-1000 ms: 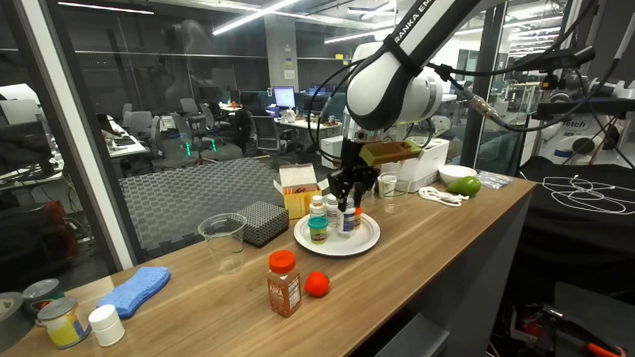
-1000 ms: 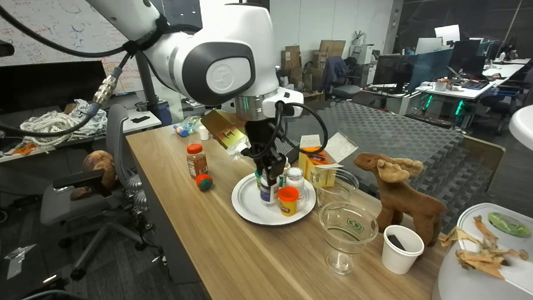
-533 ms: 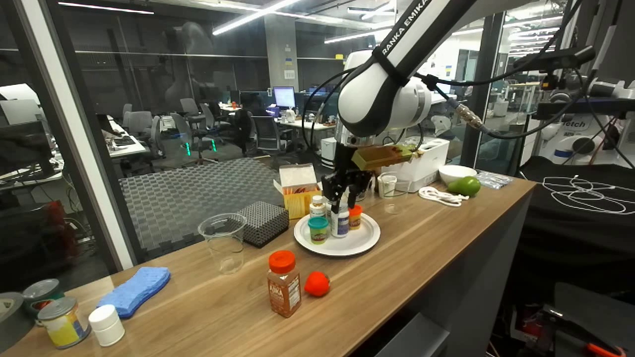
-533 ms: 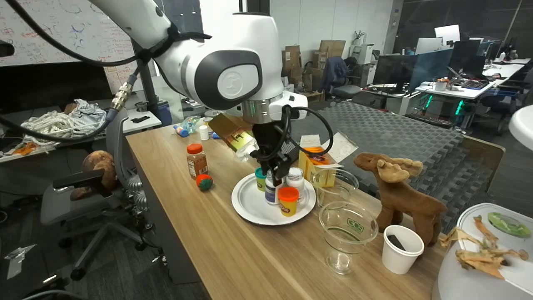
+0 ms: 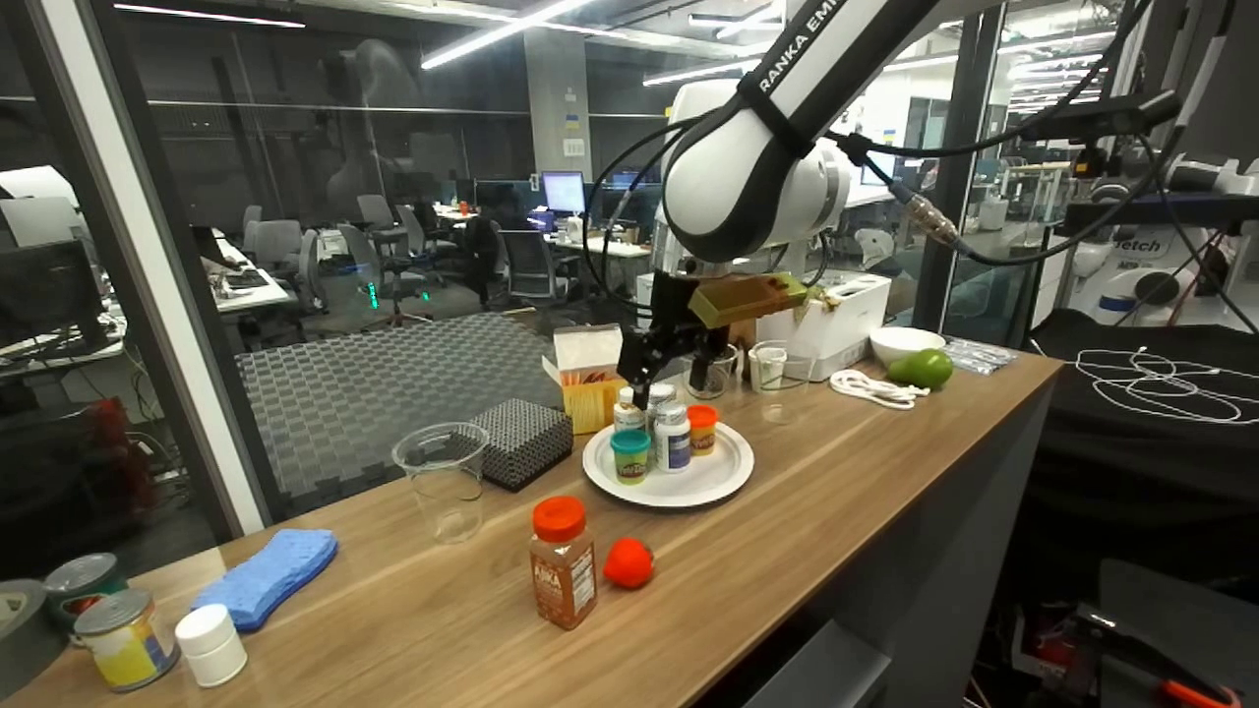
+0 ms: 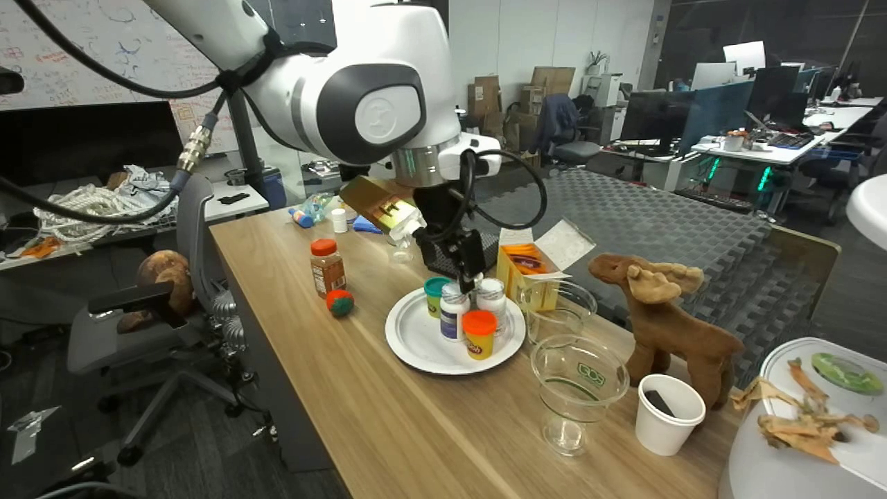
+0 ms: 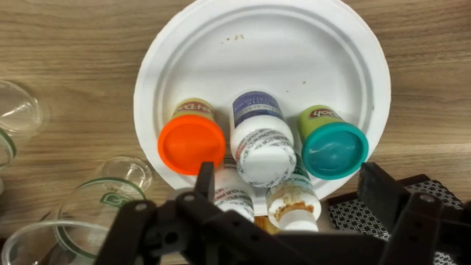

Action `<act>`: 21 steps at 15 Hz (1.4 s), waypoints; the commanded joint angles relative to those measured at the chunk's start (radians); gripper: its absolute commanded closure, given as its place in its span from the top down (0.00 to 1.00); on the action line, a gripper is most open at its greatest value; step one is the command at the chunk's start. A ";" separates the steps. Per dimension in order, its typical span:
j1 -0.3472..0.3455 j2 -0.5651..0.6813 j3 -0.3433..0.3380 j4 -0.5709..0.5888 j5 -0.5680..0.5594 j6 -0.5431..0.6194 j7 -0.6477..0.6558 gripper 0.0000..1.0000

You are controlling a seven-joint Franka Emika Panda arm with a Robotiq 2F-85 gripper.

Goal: Organize all the containers on the white plate

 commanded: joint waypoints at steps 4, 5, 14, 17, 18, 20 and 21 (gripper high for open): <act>0.126 -0.163 0.047 -0.154 -0.092 -0.037 0.126 1.00; 0.143 -0.166 0.062 -0.164 -0.095 -0.032 0.141 1.00; 0.204 -0.182 0.116 -0.111 -0.134 -0.027 0.211 1.00; 0.206 -0.156 0.131 -0.093 -0.096 -0.077 0.206 1.00; 0.201 -0.147 0.140 -0.089 -0.066 -0.098 0.189 1.00; 0.195 -0.128 0.157 -0.077 -0.006 -0.140 0.160 1.00; 0.195 -0.118 0.161 -0.074 0.008 -0.150 0.157 1.00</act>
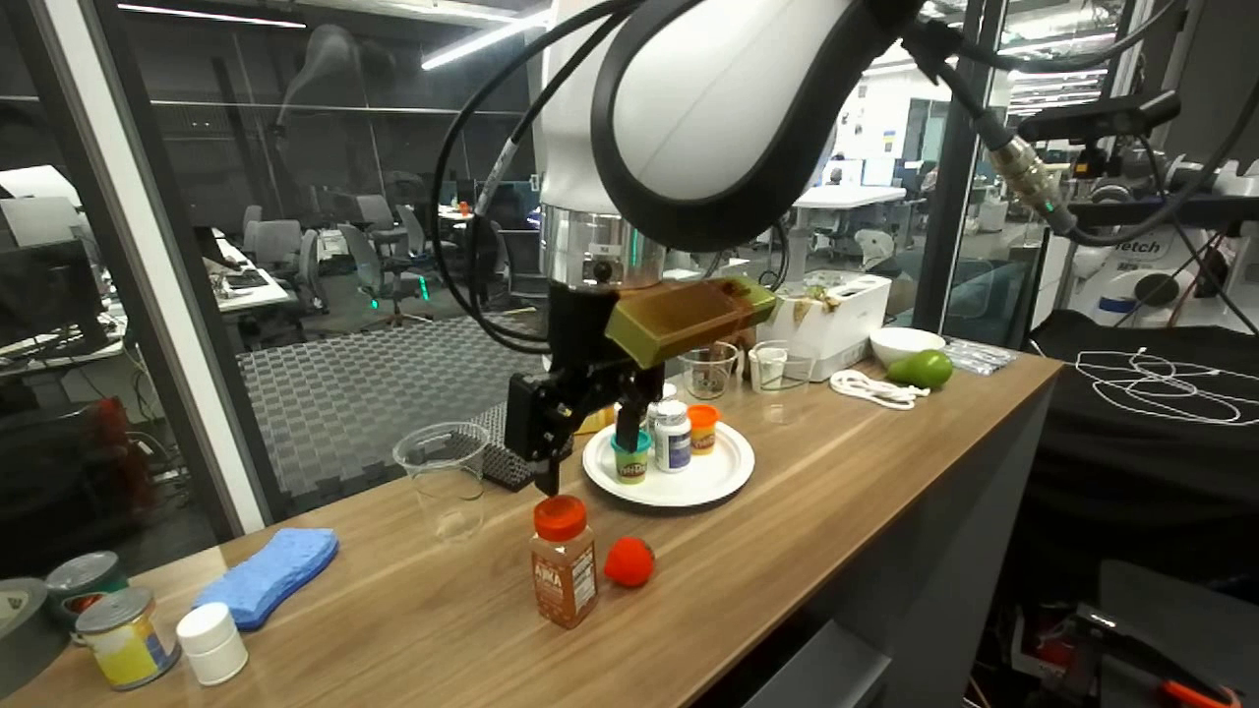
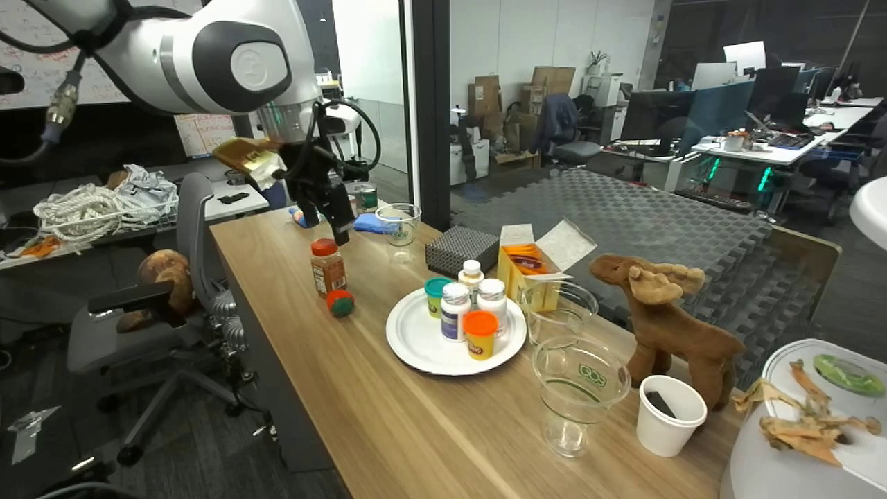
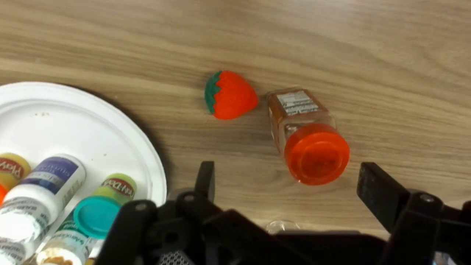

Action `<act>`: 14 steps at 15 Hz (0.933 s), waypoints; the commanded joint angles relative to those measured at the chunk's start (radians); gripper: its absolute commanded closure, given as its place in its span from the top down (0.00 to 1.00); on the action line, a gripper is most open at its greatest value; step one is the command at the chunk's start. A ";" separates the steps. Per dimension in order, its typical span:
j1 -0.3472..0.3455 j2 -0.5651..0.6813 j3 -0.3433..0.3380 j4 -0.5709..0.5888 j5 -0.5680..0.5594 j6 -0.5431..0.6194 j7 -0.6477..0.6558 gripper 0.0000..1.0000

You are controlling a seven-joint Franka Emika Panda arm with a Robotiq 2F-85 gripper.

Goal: Organize all the containers on the white plate

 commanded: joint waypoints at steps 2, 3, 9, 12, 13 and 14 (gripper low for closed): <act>-0.022 0.046 0.044 0.051 0.097 -0.071 -0.060 1.00; -0.023 0.053 0.050 0.056 0.113 -0.075 -0.072 1.00; -0.031 0.097 0.052 0.090 0.149 -0.094 -0.115 0.99; -0.037 0.114 0.044 0.102 0.137 -0.089 -0.115 0.71; -0.041 0.121 0.043 0.108 0.136 -0.087 -0.120 0.61; -0.045 0.127 0.043 0.113 0.136 -0.084 -0.127 0.56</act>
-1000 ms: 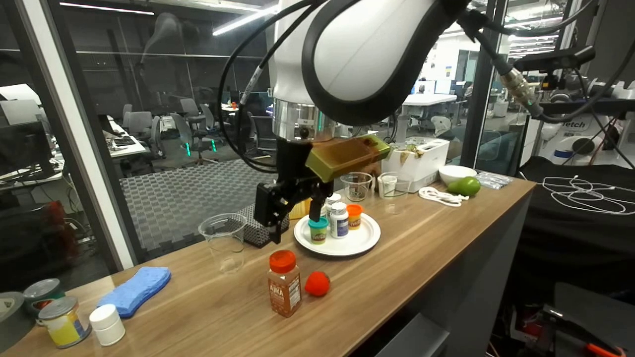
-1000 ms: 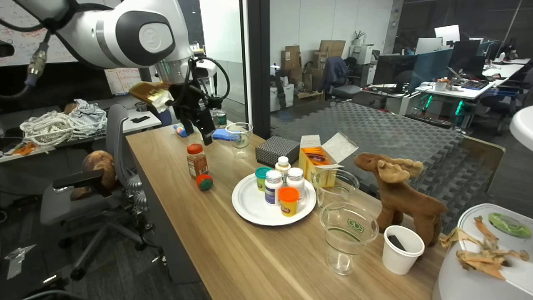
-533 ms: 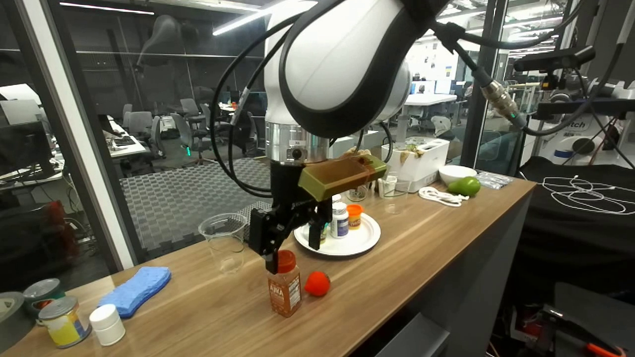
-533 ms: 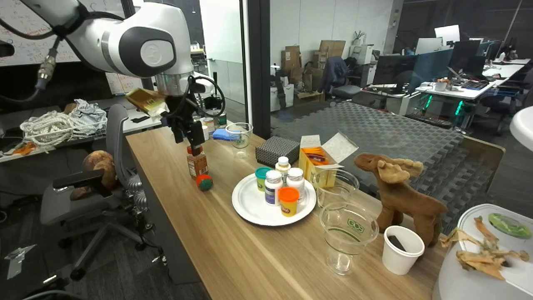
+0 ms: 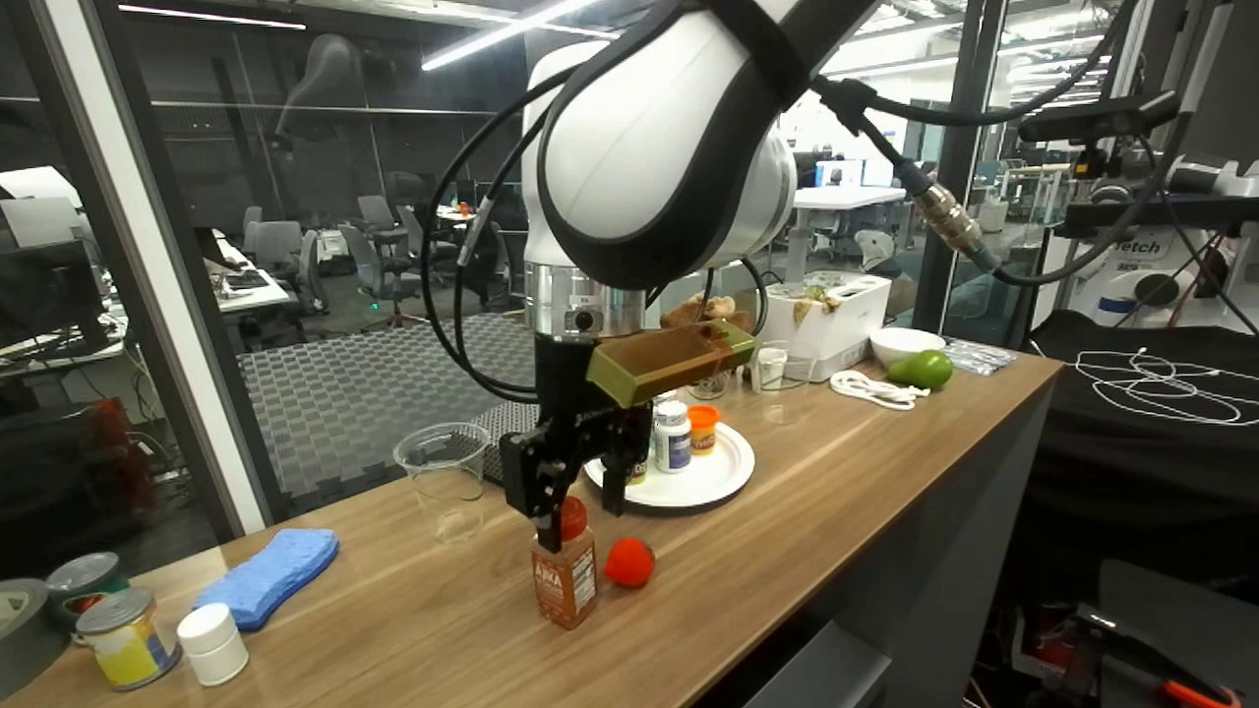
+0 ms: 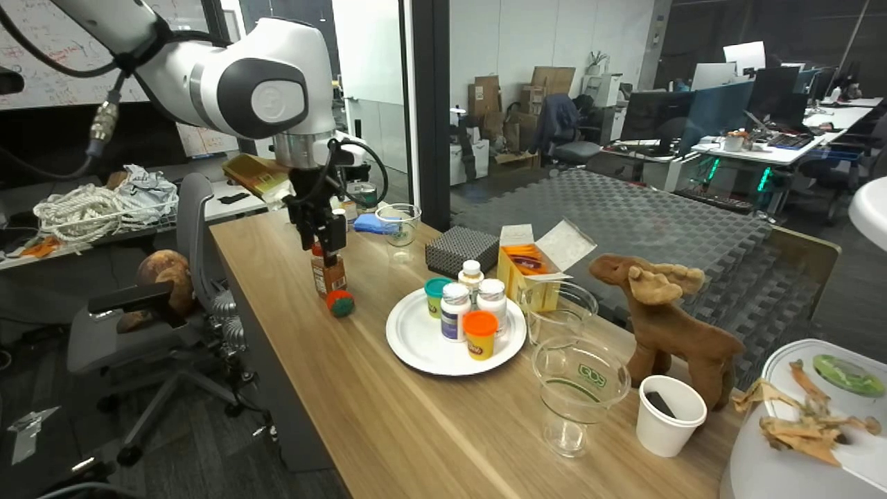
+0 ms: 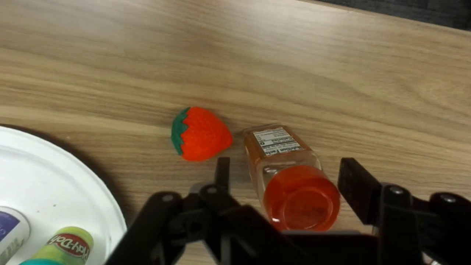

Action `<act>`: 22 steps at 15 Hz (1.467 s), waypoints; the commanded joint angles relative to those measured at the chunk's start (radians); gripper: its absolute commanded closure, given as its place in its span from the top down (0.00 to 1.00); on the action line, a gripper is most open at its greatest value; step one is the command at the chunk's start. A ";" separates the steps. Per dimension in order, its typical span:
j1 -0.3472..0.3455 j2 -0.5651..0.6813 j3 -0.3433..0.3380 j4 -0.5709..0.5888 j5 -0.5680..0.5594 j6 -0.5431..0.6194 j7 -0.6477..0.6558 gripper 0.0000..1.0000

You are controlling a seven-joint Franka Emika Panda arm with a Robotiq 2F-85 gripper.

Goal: Organize all the containers on the white plate

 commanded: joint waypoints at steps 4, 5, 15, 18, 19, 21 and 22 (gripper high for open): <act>-0.025 0.037 0.006 0.066 0.010 -0.017 -0.054 0.33; -0.026 0.037 0.004 0.067 0.007 -0.016 -0.057 0.26; 0.002 -0.062 -0.023 0.018 -0.072 0.020 0.014 0.23; 0.000 -0.151 -0.055 -0.028 -0.161 0.038 0.078 0.23; -0.007 -0.180 -0.062 -0.040 -0.187 0.038 0.098 0.23; -0.030 -0.231 -0.087 -0.066 -0.242 0.037 0.133 0.23; -0.042 -0.251 -0.096 -0.074 -0.259 0.034 0.143 0.23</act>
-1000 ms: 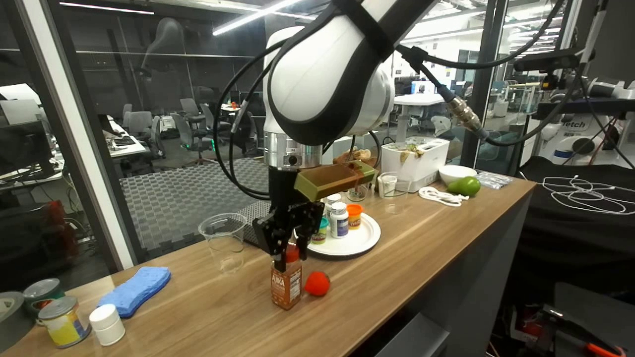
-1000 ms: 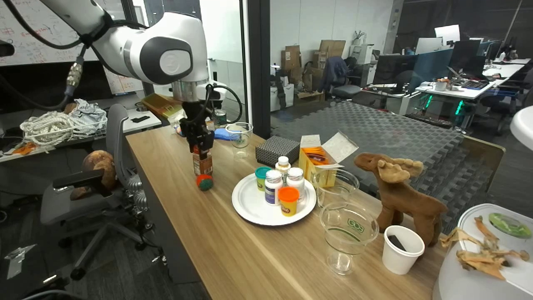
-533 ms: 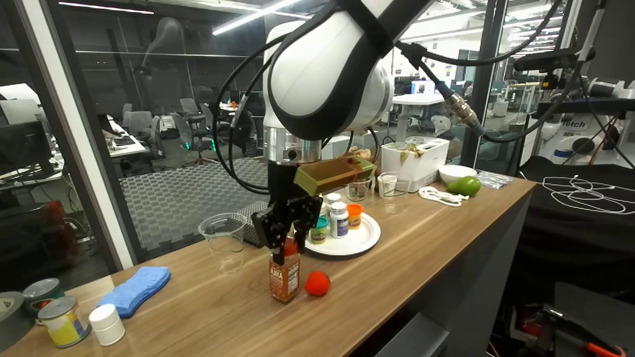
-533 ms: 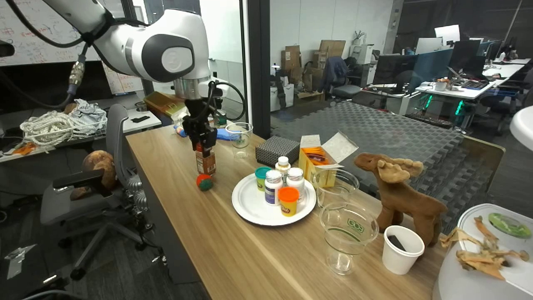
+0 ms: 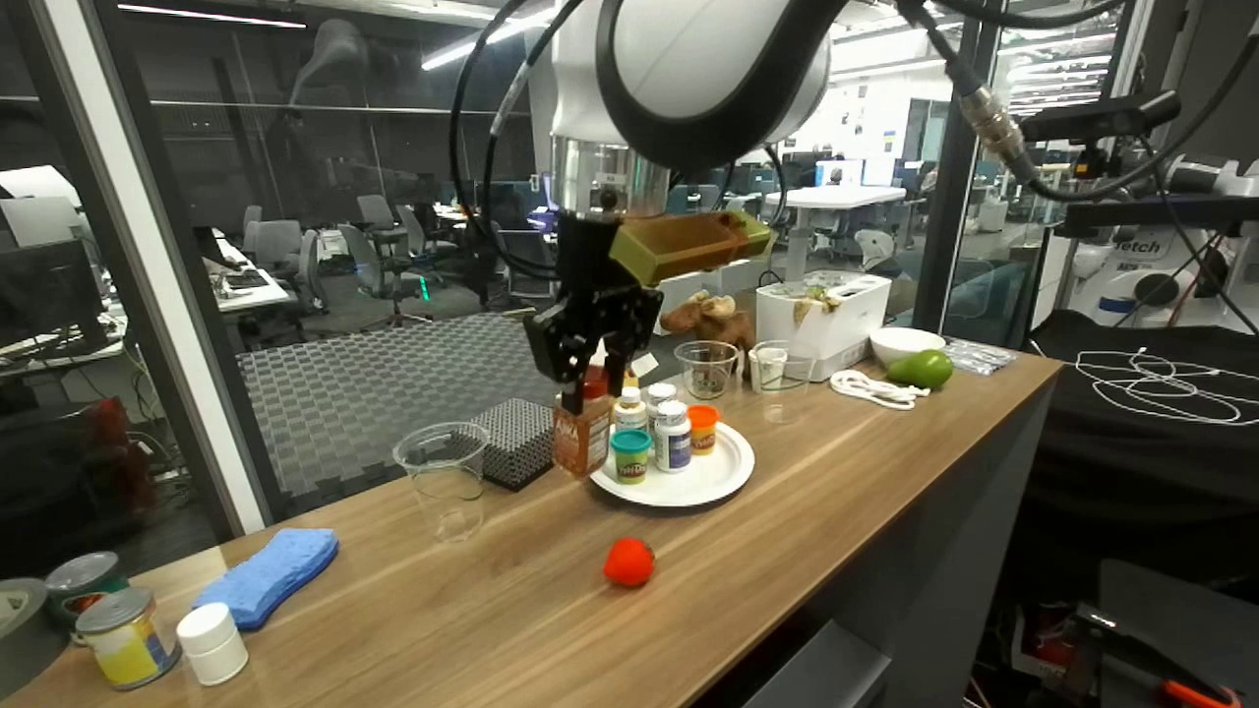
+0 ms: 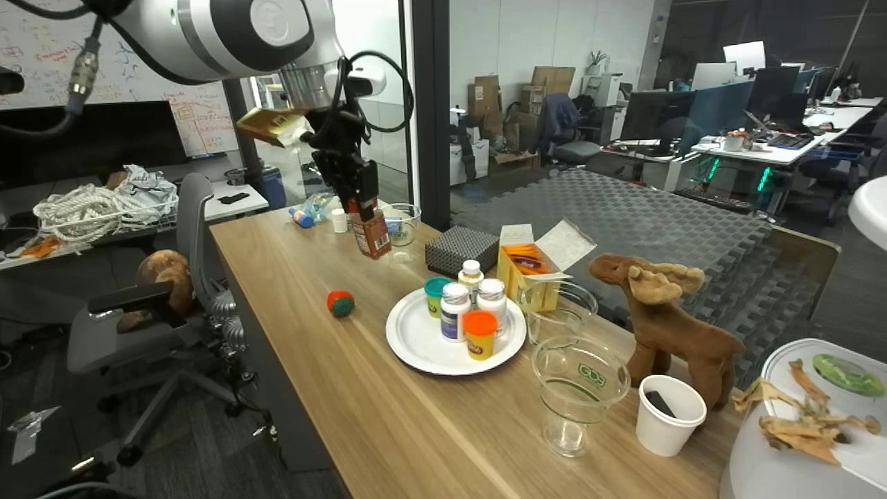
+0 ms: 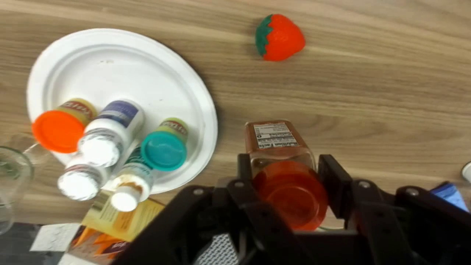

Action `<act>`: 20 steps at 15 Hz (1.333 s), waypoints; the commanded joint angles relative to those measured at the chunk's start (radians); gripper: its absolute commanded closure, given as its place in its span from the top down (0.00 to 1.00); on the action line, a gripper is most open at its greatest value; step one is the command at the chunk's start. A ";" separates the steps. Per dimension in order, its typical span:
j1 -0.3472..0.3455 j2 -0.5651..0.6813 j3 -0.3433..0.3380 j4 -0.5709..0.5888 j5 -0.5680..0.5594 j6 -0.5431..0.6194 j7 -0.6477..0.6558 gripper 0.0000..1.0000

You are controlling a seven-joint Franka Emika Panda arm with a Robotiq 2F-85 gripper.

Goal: Organize all the containers on the white plate

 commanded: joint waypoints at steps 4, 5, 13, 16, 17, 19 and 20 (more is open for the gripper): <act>-0.086 -0.143 -0.052 -0.113 -0.063 0.011 0.045 0.23; -0.101 -0.147 -0.057 -0.127 -0.059 0.015 0.041 0.23; -0.193 -0.068 -0.085 -0.217 0.045 0.088 -0.076 0.23; -0.214 -0.023 -0.080 -0.208 0.124 0.103 -0.160 0.23; -0.222 -0.012 -0.077 -0.201 0.155 0.109 -0.195 0.23; -0.238 -0.012 -0.078 -0.183 0.203 0.104 -0.259 0.23; -0.244 -0.013 -0.079 -0.174 0.225 0.098 -0.285 0.23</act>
